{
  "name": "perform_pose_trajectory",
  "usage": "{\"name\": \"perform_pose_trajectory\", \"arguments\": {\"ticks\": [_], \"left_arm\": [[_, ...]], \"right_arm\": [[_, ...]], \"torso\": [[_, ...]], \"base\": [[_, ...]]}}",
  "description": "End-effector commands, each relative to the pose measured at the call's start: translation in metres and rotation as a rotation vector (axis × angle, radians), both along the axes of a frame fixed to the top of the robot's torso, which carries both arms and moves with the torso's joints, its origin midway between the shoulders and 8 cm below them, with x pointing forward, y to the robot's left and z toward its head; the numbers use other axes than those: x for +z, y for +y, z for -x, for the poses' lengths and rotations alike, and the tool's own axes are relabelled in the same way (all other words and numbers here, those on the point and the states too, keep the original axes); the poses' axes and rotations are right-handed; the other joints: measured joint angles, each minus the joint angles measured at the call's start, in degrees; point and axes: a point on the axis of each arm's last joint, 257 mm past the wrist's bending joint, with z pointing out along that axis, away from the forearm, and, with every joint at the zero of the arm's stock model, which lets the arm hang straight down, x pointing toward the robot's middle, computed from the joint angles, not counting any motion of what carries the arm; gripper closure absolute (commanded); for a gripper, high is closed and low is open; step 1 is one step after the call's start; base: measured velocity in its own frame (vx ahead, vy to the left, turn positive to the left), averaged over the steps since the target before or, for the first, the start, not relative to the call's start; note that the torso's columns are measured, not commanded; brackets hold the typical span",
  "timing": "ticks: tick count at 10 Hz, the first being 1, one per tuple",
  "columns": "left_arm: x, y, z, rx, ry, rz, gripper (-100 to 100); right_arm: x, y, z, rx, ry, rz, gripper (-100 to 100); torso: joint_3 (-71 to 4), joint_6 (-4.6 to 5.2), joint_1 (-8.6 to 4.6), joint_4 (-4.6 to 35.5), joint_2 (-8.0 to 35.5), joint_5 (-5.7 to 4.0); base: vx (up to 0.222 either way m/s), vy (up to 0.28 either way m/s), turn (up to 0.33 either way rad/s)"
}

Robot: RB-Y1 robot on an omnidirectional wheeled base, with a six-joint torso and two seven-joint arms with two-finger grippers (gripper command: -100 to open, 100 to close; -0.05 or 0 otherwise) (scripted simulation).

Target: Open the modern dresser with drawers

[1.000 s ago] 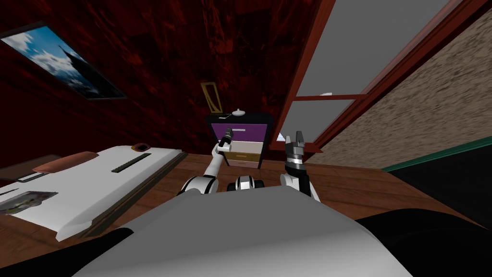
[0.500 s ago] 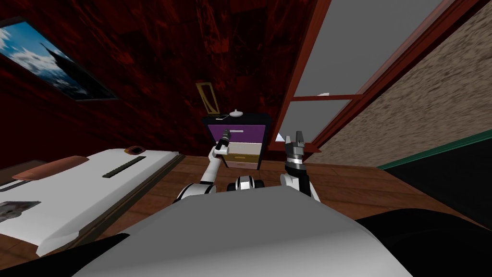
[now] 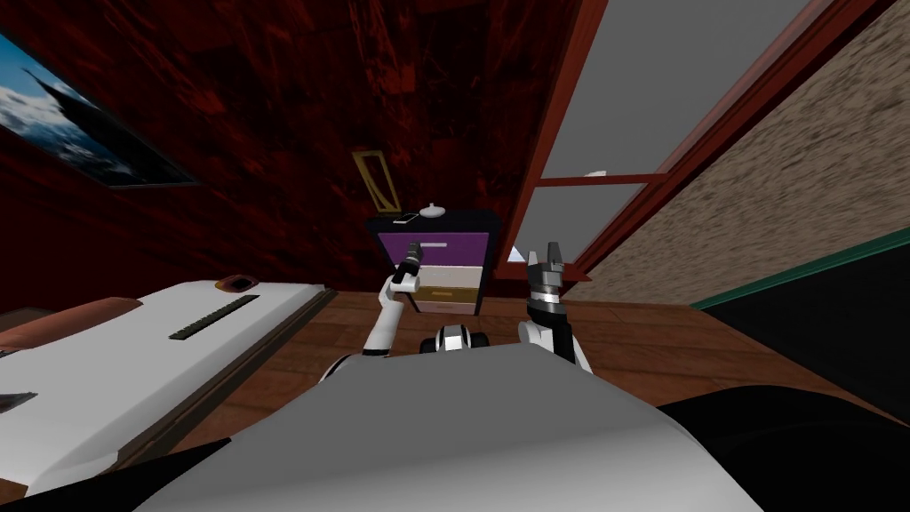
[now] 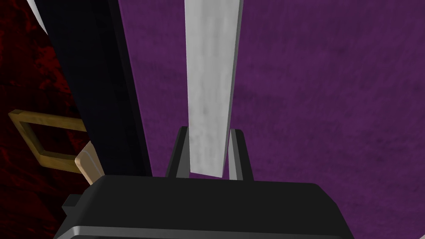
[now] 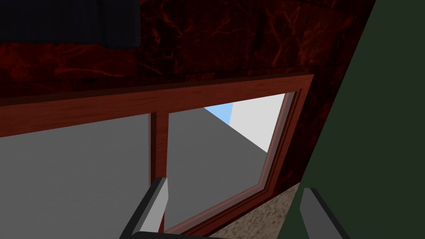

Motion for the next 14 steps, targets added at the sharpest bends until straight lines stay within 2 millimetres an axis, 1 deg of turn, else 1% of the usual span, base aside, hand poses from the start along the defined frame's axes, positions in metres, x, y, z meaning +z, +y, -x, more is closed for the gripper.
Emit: {"name": "perform_pose_trajectory", "arguments": {"ticks": [1, 2, 3, 5, 6, 7, 8, 9, 11, 12, 13, 14], "left_arm": [[-0.009, 0.023, 0.018, 0.031, 0.010, 0.001, 100], [-0.018, 0.026, 0.020, 0.036, 0.024, 0.001, 100], [-0.004, 0.027, 0.028, 0.027, 0.009, -0.009, 100], [-0.001, 0.035, 0.042, 0.040, -0.003, -0.004, 100], [-0.003, 0.039, 0.048, 0.046, -0.002, -0.003, 100], [-0.015, 0.044, 0.053, 0.054, 0.020, -0.003, 100], [-0.018, 0.044, 0.054, 0.056, 0.024, -0.003, 100], [-0.007, 0.045, 0.064, 0.046, 0.017, -0.013, 100], [0.003, 0.049, 0.077, 0.054, -0.006, -0.009, 100], [0.002, 0.053, 0.083, 0.059, -0.005, -0.008, 100], [-0.009, 0.056, 0.087, 0.066, 0.014, -0.009, 100], [-0.014, 0.058, 0.089, 0.070, 0.026, -0.009, 100]], "right_arm": [[0.000, 0.000, 0.000, 0.000, 0.000, 0.000, 0], [0.000, 0.000, 0.000, 0.000, 0.000, 0.000, 0], [0.000, 0.000, 0.000, 0.000, 0.000, 0.000, 0], [0.000, 0.000, 0.000, 0.000, 0.000, 0.000, 0], [0.000, 0.000, 0.000, 0.000, 0.000, 0.000, 0], [0.000, 0.000, 0.000, 0.000, 0.000, 0.000, 0], [0.000, 0.000, 0.000, 0.000, 0.000, 0.000, 0], [0.000, 0.000, 0.000, 0.000, 0.000, 0.000, 0], [0.000, 0.000, 0.000, 0.000, 0.000, 0.000, 0], [0.000, 0.000, 0.000, 0.000, 0.000, 0.000, 0], [0.000, 0.000, 0.000, 0.000, 0.000, 0.000, 0], [0.000, 0.000, 0.000, 0.000, 0.000, 0.000, 0]], "torso": [[0.08, -0.15, 0.08, 0.02, 0.15, 0.02], [0.24, -0.23, 0.17, 0.00, 0.37, 0.07], [0.31, -0.32, 0.31, -0.01, 0.47, 0.12], [0.10, -0.07, 0.14, 0.09, 0.16, 0.04], [0.19, -0.16, 0.14, 0.11, 0.30, 0.05], [0.33, -0.23, 0.20, 0.16, 0.52, 0.06], [0.38, -0.17, 0.22, -0.07, 0.54, 0.15], [0.32, -0.24, 0.29, -0.17, 0.44, 0.18], [0.21, -0.02, -0.04, 0.00, 0.31, 0.04], [0.37, -0.07, 0.01, 0.08, 0.57, 0.05], [0.49, -0.15, 0.14, 0.17, 0.74, 0.08], [0.51, -0.17, 0.24, 0.02, 0.72, 0.17]], "base": [[0.016, -0.014, 0.005], [0.009, -0.011, -0.021], [0.081, -0.023, -0.124], [0.061, -0.013, -0.043], [0.019, -0.010, -0.002], [0.020, 0.002, 0.007], [0.000, 0.000, 0.000], [0.067, -0.028, -0.160], [0.073, -0.011, -0.028], [0.016, 0.001, 0.000], [0.000, 0.000, 0.000], [-0.008, -0.003, -0.003]]}}
